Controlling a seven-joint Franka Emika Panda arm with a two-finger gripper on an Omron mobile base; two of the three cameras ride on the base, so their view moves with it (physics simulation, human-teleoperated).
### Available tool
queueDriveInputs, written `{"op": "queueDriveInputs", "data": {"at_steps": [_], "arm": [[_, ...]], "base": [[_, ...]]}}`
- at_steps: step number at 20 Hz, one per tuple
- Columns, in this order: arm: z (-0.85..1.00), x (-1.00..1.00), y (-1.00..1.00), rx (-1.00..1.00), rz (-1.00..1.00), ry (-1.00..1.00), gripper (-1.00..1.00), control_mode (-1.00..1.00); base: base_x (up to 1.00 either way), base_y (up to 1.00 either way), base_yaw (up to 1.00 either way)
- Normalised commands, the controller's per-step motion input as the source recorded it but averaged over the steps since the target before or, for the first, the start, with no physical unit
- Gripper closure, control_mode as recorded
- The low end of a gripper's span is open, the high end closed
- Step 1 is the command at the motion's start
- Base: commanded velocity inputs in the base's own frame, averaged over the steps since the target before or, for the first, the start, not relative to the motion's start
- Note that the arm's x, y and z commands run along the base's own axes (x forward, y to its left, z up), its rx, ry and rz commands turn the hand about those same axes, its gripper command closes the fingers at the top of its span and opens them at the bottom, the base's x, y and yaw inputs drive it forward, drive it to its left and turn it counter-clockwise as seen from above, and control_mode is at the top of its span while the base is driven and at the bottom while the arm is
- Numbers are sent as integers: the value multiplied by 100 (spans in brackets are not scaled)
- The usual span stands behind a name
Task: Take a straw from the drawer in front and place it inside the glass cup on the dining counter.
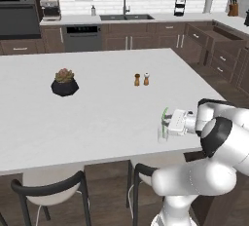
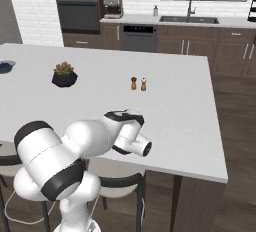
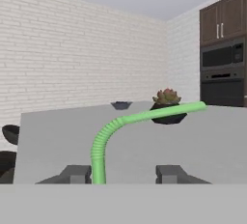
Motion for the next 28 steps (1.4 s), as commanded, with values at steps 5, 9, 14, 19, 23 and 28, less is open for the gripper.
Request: {"op": "queueDriveInputs", "data": {"at_steps": [5, 9, 14, 19, 23, 28], "arm": [[0, -15, -8, 0, 0, 0, -100, -100], [-3, -6, -3, 0, 0, 0, -100, -100], [-1, -2, -5, 0, 0, 0, -100, -100], [25, -37, -15, 0, 0, 0, -100, -100], [74, -48, -19, 0, 0, 0, -100, -100], [99, -36, -6, -1, -3, 2, -100, -100]], "base": [[0, 0, 0], [0, 0, 0], [0, 0, 0], [0, 0, 0], [0, 0, 0], [0, 0, 0]]}}
